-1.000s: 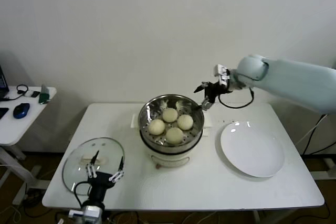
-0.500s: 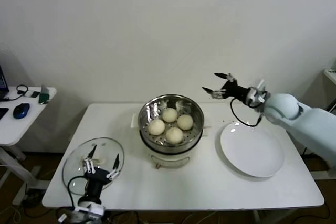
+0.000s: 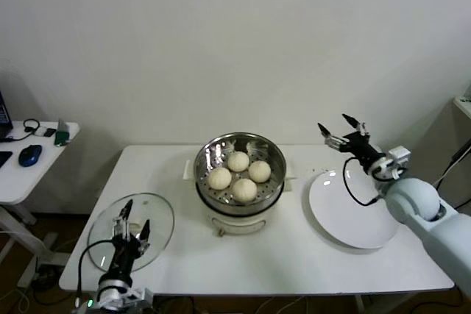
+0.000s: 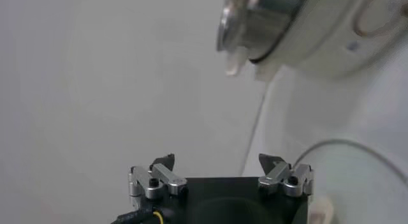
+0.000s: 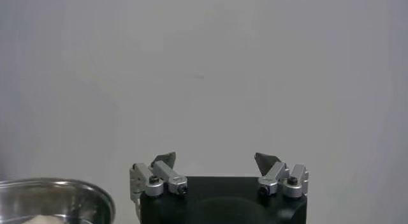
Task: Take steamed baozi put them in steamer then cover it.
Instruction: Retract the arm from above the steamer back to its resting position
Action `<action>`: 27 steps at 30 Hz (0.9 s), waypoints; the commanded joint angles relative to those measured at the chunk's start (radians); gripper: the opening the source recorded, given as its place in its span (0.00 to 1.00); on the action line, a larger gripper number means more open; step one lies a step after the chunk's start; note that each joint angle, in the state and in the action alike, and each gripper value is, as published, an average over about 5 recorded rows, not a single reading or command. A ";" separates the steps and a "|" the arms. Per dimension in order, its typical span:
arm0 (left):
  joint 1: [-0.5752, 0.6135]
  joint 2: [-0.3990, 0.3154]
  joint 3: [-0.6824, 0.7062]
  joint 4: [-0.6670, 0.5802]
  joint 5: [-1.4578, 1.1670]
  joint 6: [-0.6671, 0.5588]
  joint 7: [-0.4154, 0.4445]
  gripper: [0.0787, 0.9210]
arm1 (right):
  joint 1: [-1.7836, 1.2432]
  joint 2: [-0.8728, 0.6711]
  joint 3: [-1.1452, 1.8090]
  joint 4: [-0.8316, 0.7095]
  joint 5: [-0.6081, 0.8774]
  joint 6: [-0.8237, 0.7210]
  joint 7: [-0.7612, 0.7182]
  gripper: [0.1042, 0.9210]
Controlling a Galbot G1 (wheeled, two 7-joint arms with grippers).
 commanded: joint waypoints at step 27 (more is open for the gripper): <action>-0.267 0.029 -0.011 0.453 0.424 0.004 -0.019 0.88 | -0.657 0.334 0.649 0.092 -0.227 -0.059 -0.051 0.88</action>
